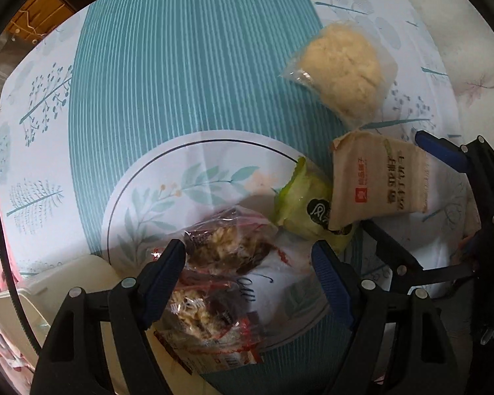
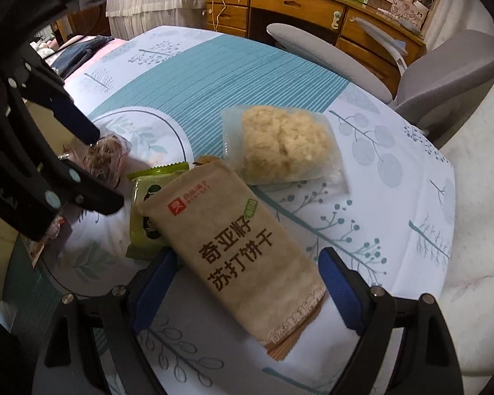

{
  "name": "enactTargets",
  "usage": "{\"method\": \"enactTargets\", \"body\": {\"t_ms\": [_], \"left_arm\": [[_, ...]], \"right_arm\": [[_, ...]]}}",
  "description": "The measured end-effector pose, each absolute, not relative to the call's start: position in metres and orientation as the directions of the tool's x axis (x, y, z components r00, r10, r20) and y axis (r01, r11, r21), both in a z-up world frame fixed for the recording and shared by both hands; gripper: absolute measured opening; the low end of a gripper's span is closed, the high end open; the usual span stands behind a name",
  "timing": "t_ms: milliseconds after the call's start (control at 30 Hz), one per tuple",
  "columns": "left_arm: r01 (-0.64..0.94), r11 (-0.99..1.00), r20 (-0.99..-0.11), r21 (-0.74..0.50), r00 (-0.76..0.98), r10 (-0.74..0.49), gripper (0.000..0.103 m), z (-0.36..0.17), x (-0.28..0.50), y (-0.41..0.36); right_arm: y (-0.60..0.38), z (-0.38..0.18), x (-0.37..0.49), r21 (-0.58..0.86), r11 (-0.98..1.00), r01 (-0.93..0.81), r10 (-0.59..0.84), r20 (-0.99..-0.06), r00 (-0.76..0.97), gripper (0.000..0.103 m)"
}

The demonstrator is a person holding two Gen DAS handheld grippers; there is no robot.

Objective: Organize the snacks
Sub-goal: 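Grasp the clear nut bags with the left tool while the right grasps the tan cracker bag, then carry both bags over the white tray and open both tools inside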

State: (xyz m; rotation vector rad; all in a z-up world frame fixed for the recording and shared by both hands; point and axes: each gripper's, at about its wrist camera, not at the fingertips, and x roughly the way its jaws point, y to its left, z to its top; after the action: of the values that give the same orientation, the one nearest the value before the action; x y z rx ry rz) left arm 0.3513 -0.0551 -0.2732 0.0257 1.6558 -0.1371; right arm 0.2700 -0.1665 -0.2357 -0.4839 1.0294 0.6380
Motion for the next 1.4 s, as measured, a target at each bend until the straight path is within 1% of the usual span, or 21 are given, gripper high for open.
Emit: {"method": "enactTargets", "body": {"t_ms": [67,133,167,233,300,400,667,833,867,1000,1167,1400], "left_arm": [[0.097,0.993,-0.994,-0.062,-0.09,-0.054,0.075,-0.276,0.354,-0.055],[0.089,0.994,-0.995,-0.058,-0.087,-0.05,0.074,-0.278,0.357,-0.055],[0.085,0.995,-0.995,-0.059,-0.082,-0.052,0.072,-0.278,0.358,-0.054],[0.076,0.995,-0.996,-0.066,-0.072,-0.061,0.069,-0.278,0.358,-0.053],[0.06,0.995,-0.995,-0.077,-0.061,-0.073,0.062,-0.278,0.359,-0.048],[0.039,0.995,-0.995,-0.092,-0.052,-0.09,0.058,-0.27,0.357,-0.031],[-0.005,0.992,-0.992,-0.124,-0.033,-0.124,0.055,-0.269,0.352,-0.012],[-0.04,0.991,-0.991,-0.129,-0.022,-0.13,0.053,-0.271,0.346,-0.005],[-0.044,0.991,-0.992,-0.124,-0.022,-0.125,0.053,-0.271,0.345,-0.005],[-0.058,0.993,-0.994,-0.106,-0.016,-0.107,0.053,-0.268,0.341,-0.005],[-0.079,0.989,-0.992,-0.129,0.011,-0.128,0.052,-0.245,0.334,-0.011],[-0.083,0.983,-0.983,-0.166,0.091,-0.159,0.053,-0.2,0.313,-0.003]], "right_arm": [[-0.166,-0.239,0.273,-0.068,0.726,-0.684,0.255,-0.897,0.36,0.087],[-0.166,-0.242,0.277,-0.051,0.732,-0.679,0.255,-0.904,0.343,0.083],[-0.167,-0.241,0.278,-0.028,0.743,-0.668,0.267,-0.903,0.336,0.082],[-0.166,-0.241,0.277,-0.036,0.749,-0.661,0.263,-0.9,0.347,0.08],[-0.166,-0.242,0.275,-0.032,0.758,-0.652,0.265,-0.897,0.352,0.079],[-0.166,-0.241,0.272,-0.03,0.778,-0.627,0.256,-0.897,0.361,0.075],[-0.166,-0.24,0.26,0.015,0.848,-0.529,0.238,-0.903,0.357,0.072],[-0.168,-0.238,0.246,0.122,0.879,-0.461,0.281,-0.913,0.294,0.072],[-0.168,-0.238,0.242,0.14,0.881,-0.453,0.29,-0.915,0.281,0.072],[-0.159,-0.238,0.22,0.137,0.869,-0.475,0.283,-0.926,0.251,0.072],[-0.148,-0.232,0.19,0.175,0.85,-0.497,0.307,-0.931,0.197,0.072],[-0.142,-0.21,0.164,0.18,0.866,-0.467,0.299,-0.934,0.194,0.072]]}}
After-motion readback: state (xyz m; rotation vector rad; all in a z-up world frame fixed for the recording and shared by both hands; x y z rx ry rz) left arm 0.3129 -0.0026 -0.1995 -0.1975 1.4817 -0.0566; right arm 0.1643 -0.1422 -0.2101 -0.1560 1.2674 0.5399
